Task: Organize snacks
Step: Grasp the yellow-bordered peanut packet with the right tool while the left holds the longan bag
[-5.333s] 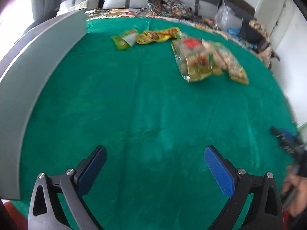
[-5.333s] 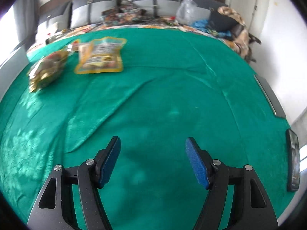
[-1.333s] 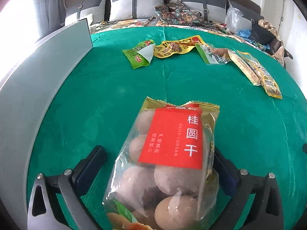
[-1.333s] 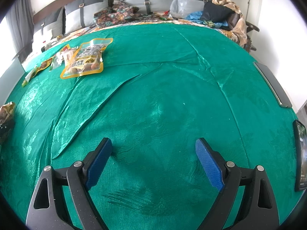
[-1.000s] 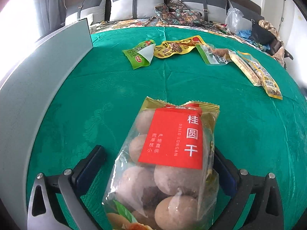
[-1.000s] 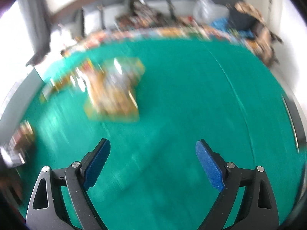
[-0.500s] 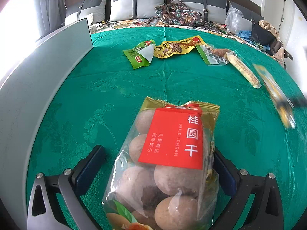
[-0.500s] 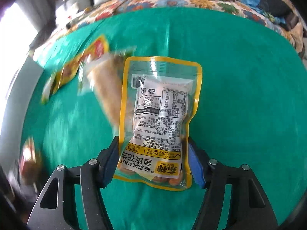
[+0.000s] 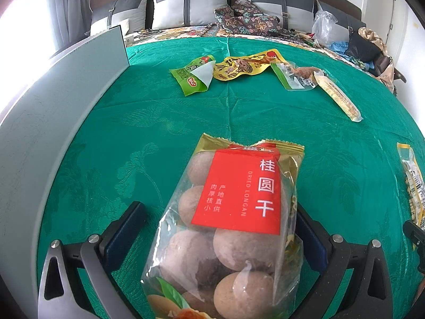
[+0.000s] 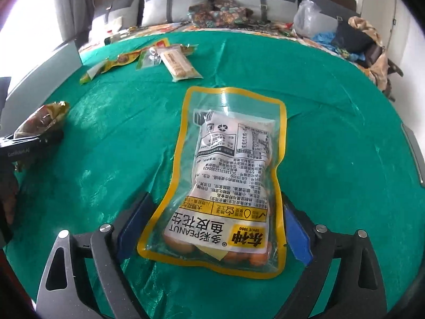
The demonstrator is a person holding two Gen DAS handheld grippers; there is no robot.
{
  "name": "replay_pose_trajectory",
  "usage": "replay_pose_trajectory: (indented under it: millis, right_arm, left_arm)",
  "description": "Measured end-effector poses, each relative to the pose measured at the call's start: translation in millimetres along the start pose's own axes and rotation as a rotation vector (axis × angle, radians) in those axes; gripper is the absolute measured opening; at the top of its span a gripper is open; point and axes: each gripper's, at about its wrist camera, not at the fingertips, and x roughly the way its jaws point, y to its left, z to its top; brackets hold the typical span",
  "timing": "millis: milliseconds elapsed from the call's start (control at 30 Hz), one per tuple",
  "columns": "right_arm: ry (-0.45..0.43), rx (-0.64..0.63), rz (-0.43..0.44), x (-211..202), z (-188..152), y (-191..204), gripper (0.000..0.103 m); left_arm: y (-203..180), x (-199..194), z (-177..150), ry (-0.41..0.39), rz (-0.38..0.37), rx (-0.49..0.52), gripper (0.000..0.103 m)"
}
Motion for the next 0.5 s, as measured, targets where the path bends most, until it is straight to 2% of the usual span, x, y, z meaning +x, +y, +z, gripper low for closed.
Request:
replay_pose_trajectory:
  millis: [500]
  right_arm:
    - [0.001, 0.003, 0.004, 0.6, -2.1, -1.0, 0.094]
  left_arm:
    - [-0.1, -0.2, 0.0, 0.0, 0.001, 0.0, 0.103]
